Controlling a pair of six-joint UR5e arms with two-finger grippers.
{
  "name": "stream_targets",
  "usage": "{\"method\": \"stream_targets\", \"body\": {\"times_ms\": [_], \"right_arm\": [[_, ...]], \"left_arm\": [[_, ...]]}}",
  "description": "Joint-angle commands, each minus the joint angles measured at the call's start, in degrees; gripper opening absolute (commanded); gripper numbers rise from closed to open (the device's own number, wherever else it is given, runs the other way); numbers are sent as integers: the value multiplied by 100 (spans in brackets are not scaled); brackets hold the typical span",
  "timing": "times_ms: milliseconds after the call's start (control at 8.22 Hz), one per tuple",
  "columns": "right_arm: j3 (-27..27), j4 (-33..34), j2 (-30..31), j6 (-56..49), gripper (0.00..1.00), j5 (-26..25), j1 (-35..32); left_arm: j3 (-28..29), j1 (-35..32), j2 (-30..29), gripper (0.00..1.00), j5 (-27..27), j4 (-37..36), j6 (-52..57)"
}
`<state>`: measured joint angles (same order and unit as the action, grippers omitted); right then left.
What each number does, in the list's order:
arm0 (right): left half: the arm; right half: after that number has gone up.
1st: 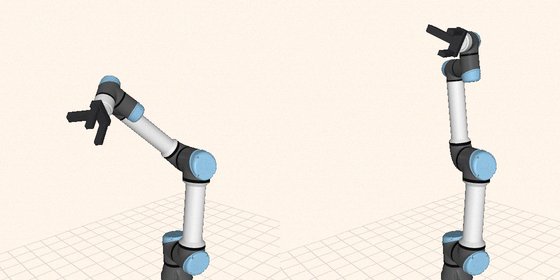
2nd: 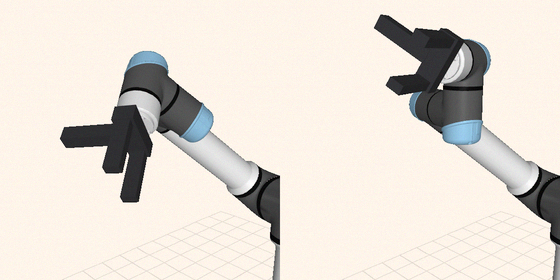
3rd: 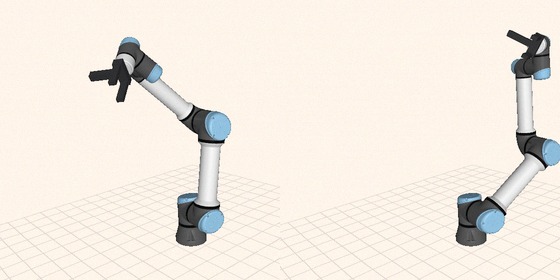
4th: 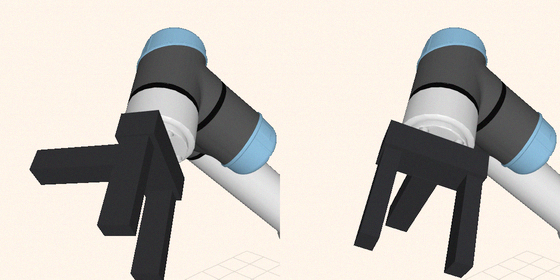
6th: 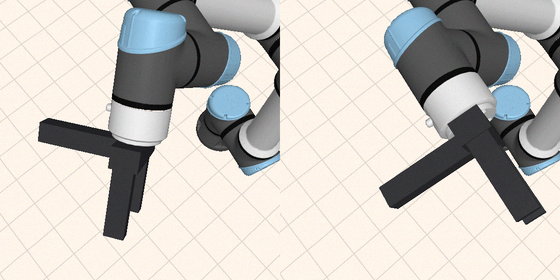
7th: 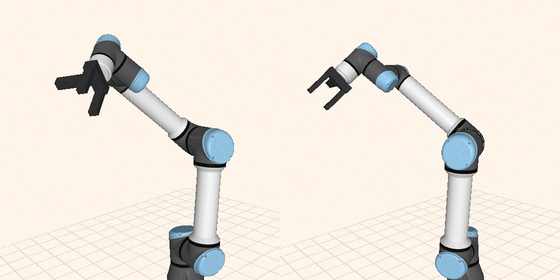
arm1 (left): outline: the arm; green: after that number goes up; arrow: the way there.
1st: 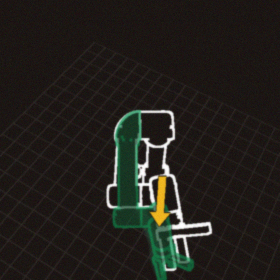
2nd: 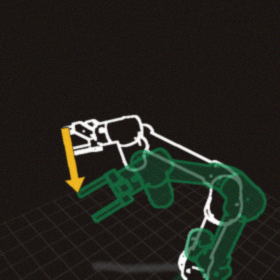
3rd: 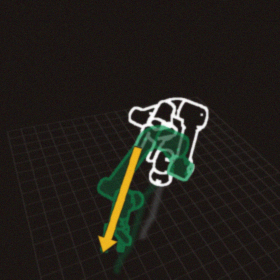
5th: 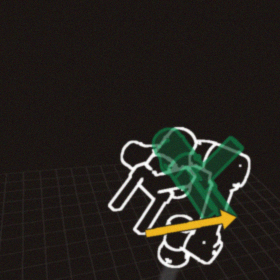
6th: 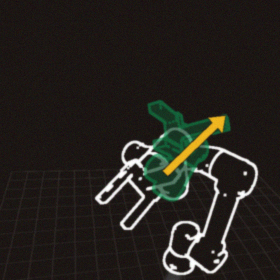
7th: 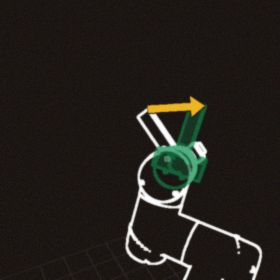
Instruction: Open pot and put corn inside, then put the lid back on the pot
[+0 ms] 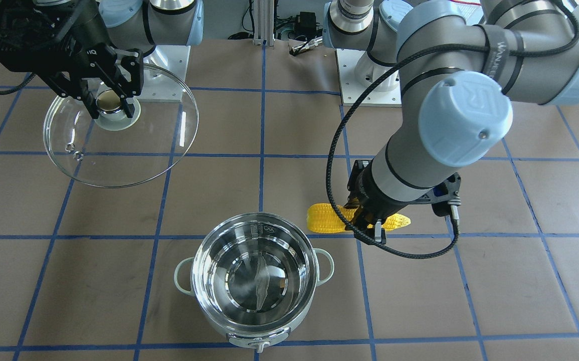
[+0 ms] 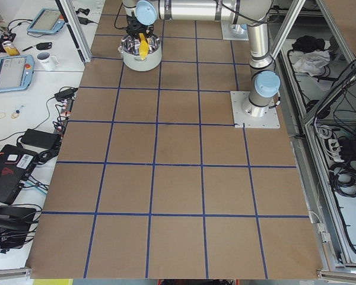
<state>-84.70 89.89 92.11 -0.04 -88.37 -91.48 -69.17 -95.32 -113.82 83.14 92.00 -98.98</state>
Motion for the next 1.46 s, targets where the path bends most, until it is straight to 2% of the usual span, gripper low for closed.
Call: {"method": "stream_targets", "body": {"times_ms": [0,243,608,1339], "right_arm": [[-2,-7,-9,-75,28,4,7],[-2,46,-26,-293,27,-14,51],[7,28,-26,-321,27,-57,60],[-2,55,-62,-330,27,-23,77]], "left_arm": [[254,-505,-517,0,45,-508,-753],[386,-785,-720,0,62,-910,-1087],[1035,-1208,-1228,0,159,-1245,-1387],[1002,-1253,-1441,0,27,-1255,-1605]]}}
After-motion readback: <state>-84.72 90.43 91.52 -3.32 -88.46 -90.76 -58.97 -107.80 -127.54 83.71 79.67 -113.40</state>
